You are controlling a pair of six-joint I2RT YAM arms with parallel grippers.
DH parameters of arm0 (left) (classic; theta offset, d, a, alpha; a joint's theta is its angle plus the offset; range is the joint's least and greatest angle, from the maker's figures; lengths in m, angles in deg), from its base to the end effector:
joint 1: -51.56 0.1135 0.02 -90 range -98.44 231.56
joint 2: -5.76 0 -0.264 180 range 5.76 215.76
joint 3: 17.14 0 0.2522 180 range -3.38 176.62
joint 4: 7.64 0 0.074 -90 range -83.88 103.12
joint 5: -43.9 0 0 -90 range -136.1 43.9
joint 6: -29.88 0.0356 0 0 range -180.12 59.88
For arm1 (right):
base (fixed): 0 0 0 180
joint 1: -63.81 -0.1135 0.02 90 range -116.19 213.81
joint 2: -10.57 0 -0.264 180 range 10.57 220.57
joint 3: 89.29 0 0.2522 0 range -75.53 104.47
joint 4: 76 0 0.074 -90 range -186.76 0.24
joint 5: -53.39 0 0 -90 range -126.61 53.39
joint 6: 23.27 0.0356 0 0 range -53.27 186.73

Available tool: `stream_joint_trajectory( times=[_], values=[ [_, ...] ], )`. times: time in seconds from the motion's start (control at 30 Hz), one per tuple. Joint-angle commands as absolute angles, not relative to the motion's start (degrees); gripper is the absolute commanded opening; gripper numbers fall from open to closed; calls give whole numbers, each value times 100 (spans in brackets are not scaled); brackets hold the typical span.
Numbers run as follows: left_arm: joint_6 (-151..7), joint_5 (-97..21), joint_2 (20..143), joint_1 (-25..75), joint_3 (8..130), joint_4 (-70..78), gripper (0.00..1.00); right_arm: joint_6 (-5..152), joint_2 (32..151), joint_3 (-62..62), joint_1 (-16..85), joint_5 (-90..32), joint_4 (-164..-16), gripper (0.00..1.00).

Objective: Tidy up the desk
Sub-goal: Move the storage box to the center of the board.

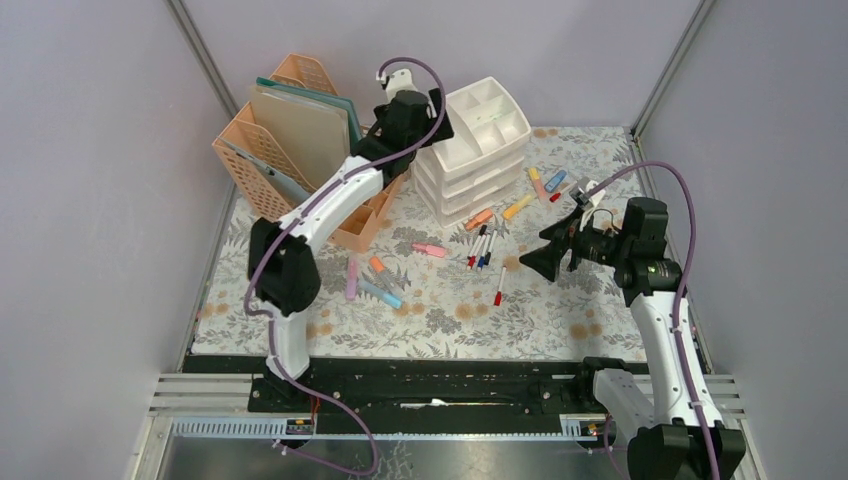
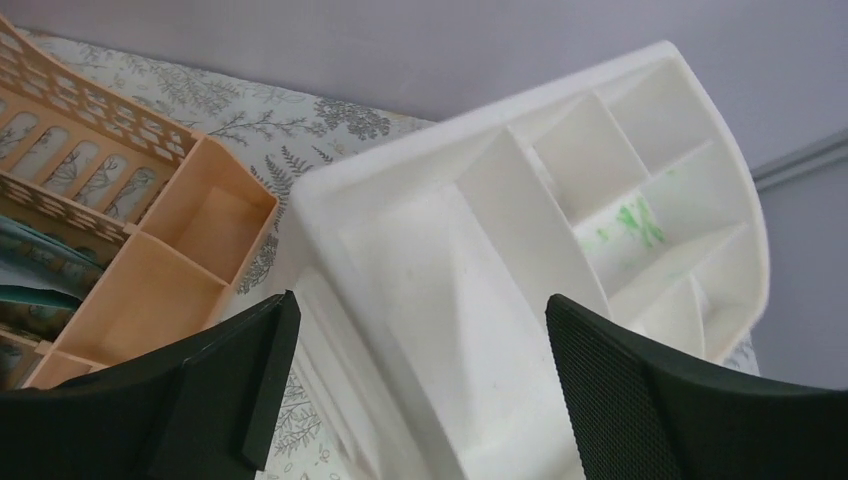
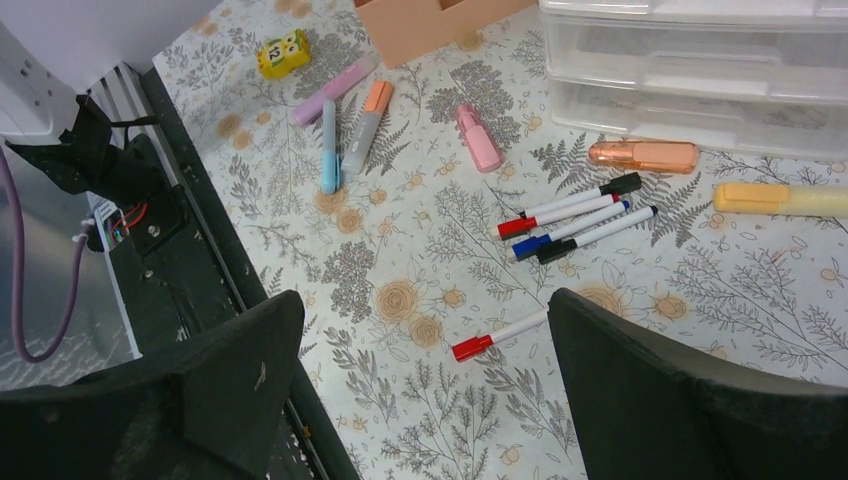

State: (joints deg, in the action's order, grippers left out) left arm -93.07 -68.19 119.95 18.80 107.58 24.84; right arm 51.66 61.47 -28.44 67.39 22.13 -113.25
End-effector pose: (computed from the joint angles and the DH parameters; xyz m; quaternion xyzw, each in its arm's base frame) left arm 0.4070 -0.2460 0.3604 -0.1085 0.8133 -0.1646 0.5475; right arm 0.1856 0.0189 0.3195 -0.3284 0.7150 0.3398 0.5153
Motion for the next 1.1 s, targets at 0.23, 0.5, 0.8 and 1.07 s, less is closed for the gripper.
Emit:
stream_joint_trajectory(
  times=[0.23, 0.5, 0.8, 1.07],
  values=[
    [-8763, -5153, 9316, 2150, 8260, 131, 99, 7439, 6659, -3229, 6891, 3023, -9124, 98],
    [-8802, -3267, 8232, 2847, 7014, -2, 99, 10347, 7808, -3542, 6762, 2707, -5275, 98],
    [-8500, -2761, 7279, 2932, 5304, -910, 99, 11840, 9395, -4307, 5799, 707, -1167, 98],
    [-8411, -2740, 7400, 2940, 5204, -776, 99, 12593, 10806, -4001, 5609, 63, 357, 99]
  ],
)
